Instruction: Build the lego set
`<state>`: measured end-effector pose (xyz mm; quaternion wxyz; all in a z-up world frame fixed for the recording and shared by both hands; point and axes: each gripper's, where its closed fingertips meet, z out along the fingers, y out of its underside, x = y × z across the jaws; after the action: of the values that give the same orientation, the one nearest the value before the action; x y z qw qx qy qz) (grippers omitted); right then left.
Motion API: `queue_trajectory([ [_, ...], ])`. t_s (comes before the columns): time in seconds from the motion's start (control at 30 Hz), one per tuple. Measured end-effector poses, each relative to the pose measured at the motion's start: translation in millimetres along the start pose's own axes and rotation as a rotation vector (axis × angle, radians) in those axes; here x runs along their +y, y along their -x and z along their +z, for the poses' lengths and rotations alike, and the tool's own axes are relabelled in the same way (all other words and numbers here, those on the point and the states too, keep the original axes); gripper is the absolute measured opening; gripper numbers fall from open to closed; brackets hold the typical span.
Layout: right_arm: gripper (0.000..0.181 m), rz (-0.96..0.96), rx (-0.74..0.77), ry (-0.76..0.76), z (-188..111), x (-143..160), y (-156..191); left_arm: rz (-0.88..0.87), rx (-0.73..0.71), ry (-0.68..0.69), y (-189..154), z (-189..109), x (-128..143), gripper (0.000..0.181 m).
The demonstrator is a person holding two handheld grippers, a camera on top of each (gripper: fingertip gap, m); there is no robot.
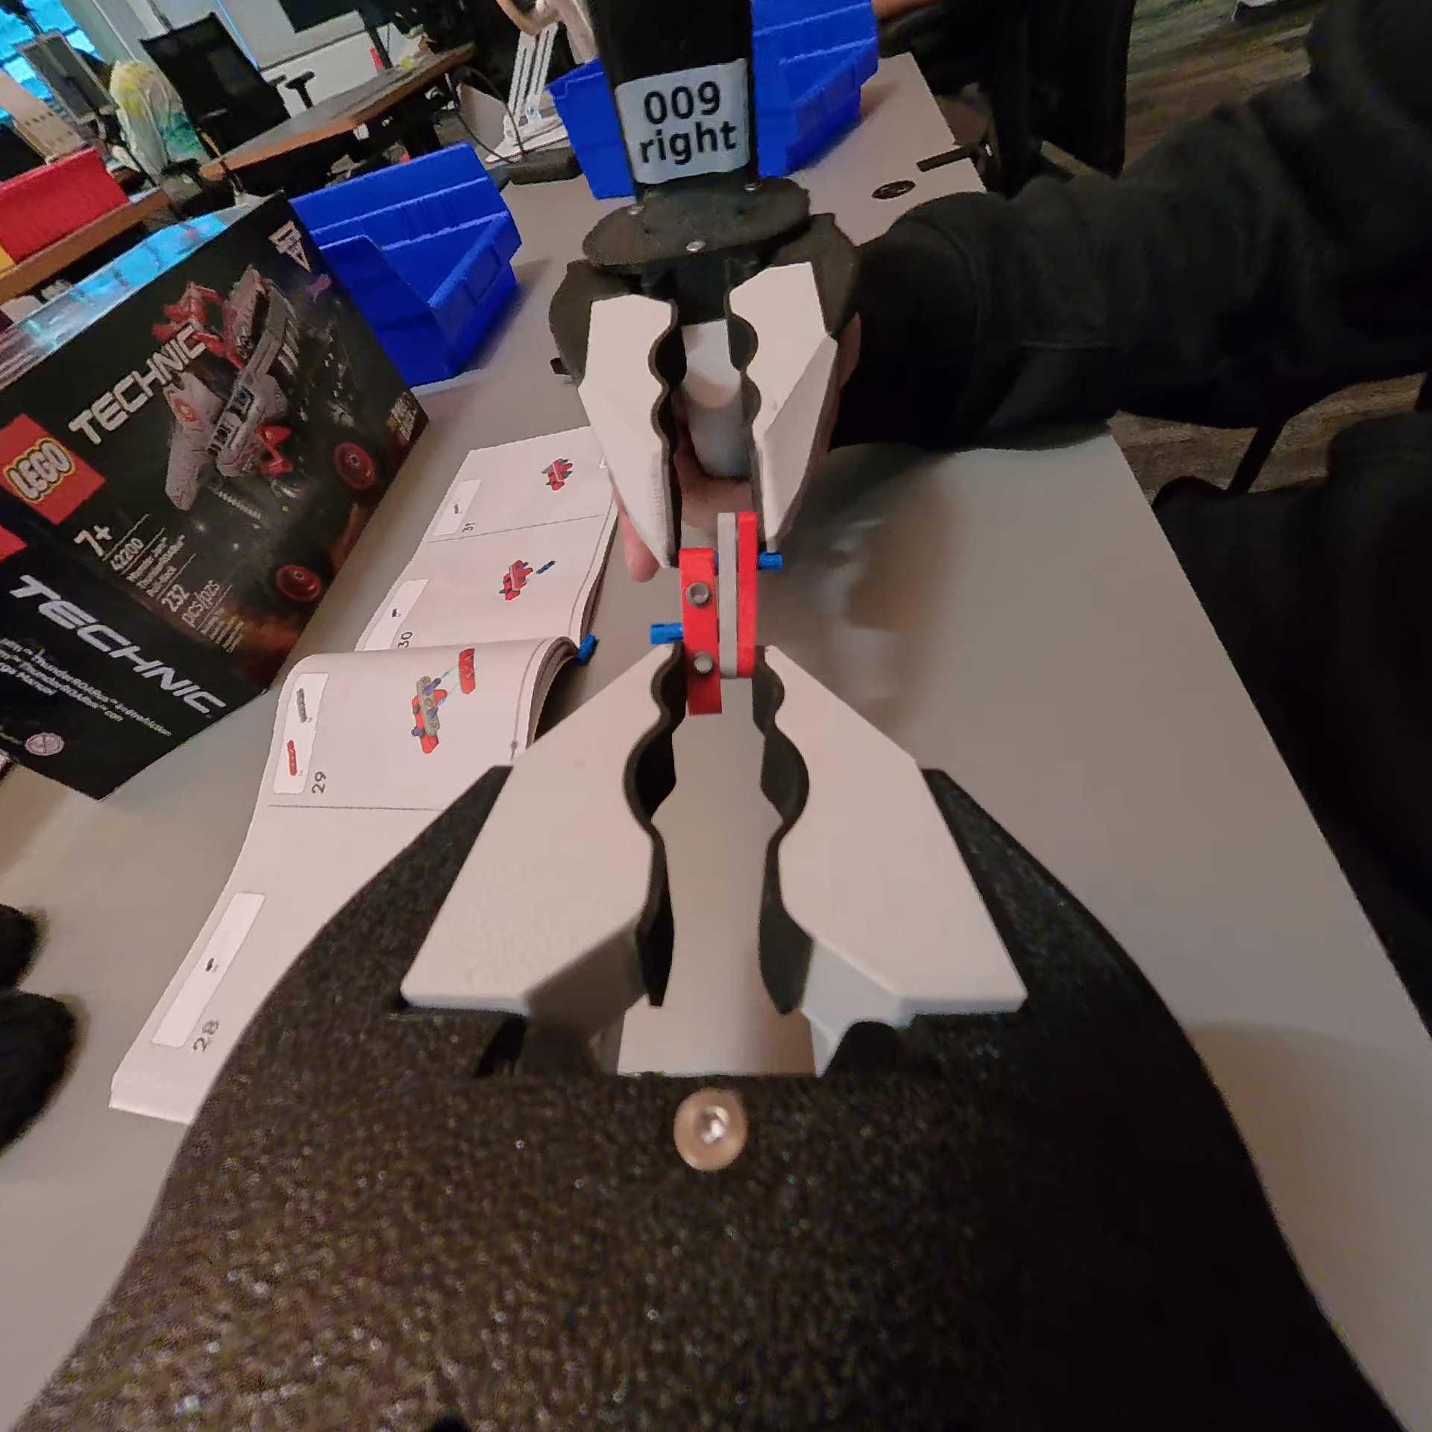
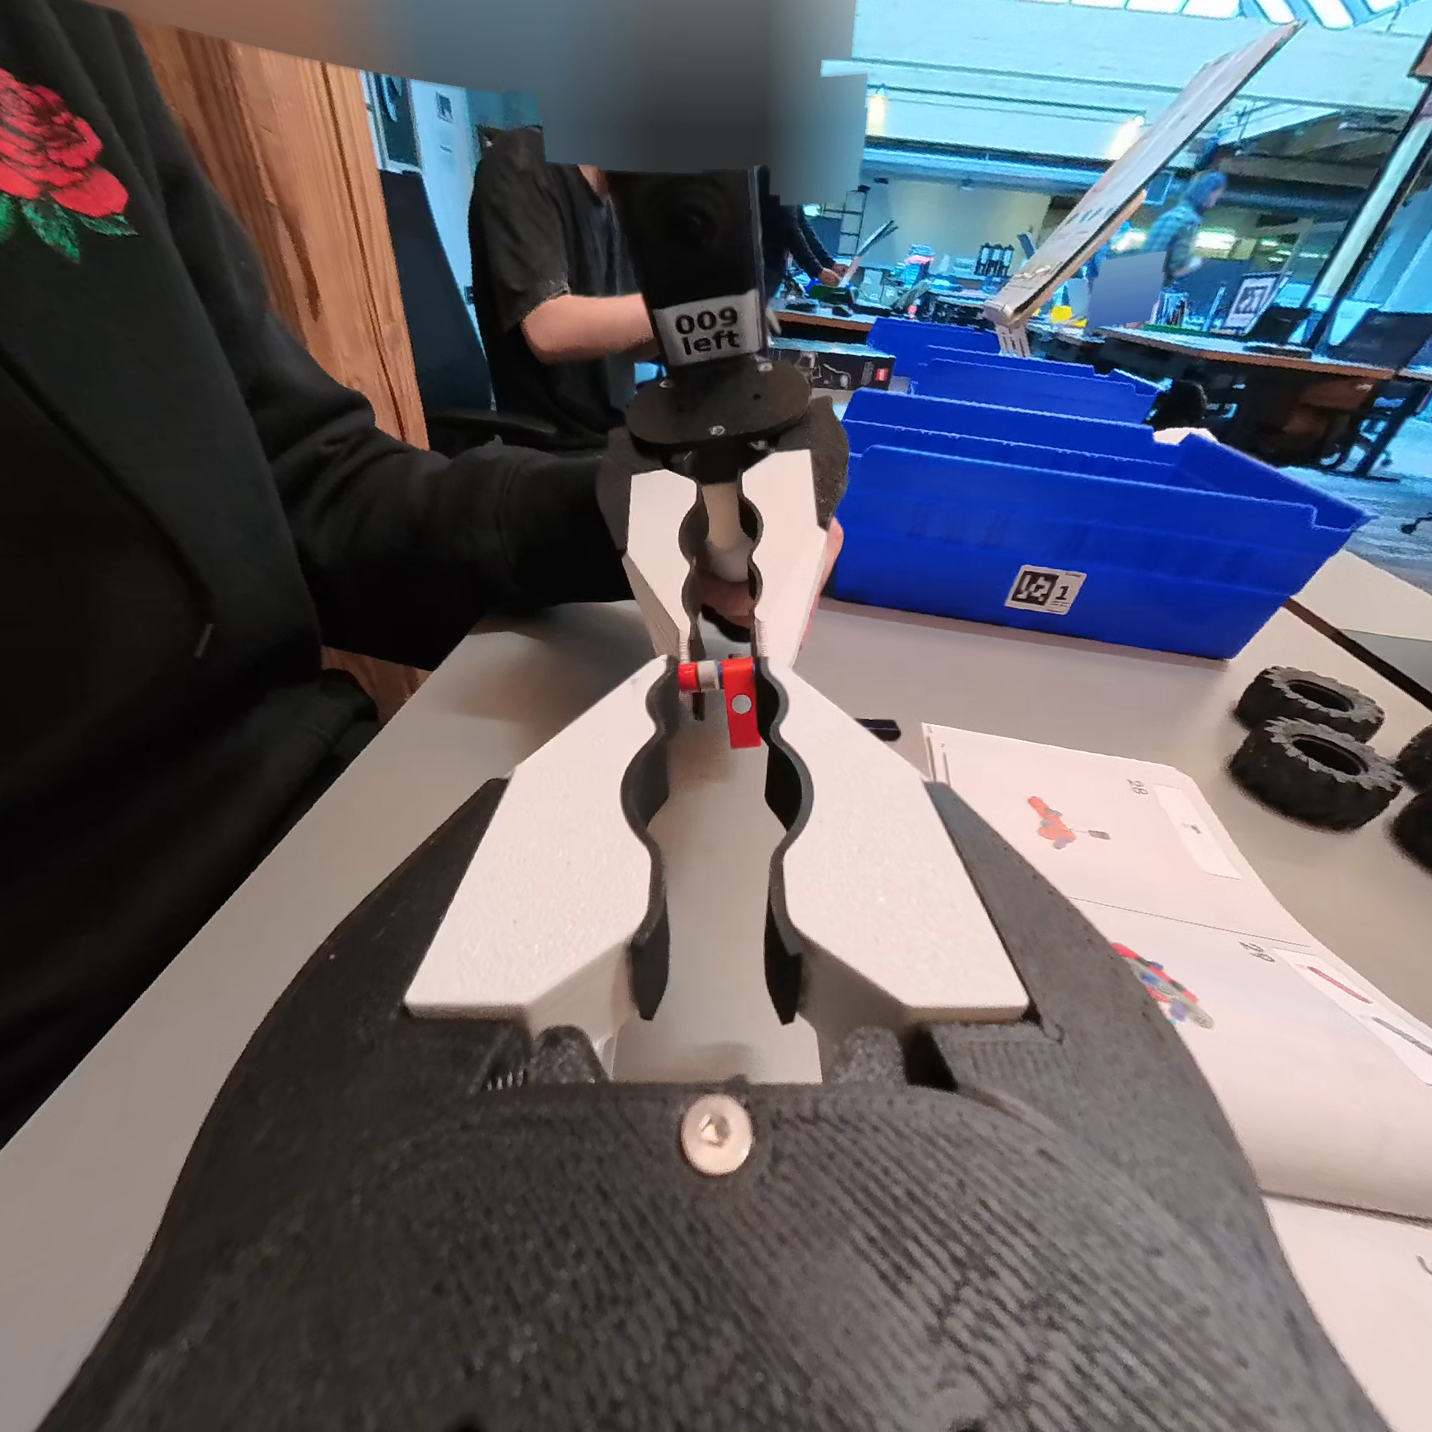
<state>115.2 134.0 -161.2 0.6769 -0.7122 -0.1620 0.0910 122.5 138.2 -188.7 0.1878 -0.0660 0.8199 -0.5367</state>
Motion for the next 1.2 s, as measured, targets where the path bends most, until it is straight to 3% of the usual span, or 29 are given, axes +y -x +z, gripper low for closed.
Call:
queue_trajectory([
  [0.2,0.016,-0.066,-0.015,0.026,3,1,7,0.003,0.040,-0.010,-7,-1,0,0.014],
  [0.4,0.016,-0.153,0.082,0.006,0,-6,-4,-0.104,0.000,-0.058,3,0,-9,0.027],
  [0.57,0.016,-0.204,0.121,0.041,1,-1,-8,-0.209,-0.024,-0.095,13,2,-7,0.020],
  [0.73,0.017,-0.219,0.151,0.058,0,1,-13,-0.154,-0.098,-0.103,20,5,-7,0.021],
  [0.87,0.017,-0.260,0.148,0.115,0,8,-13,-0.062,-0.122,-0.037,20,6,0,0.019],
  [0.97,0.028,-0.297,0.150,0.166,-3,15,-14,-0.047,-0.093,-0.004,16,6,6,0.019],
  [1.13,0.019,-0.368,0.111,0.269,0,32,-9,0.000,-0.078,0.097,13,3,18,0.019],
  [1.2,0.028,-0.379,0.107,0.304,6,37,-8,0.033,-0.100,0.163,15,4,25,0.019],
])
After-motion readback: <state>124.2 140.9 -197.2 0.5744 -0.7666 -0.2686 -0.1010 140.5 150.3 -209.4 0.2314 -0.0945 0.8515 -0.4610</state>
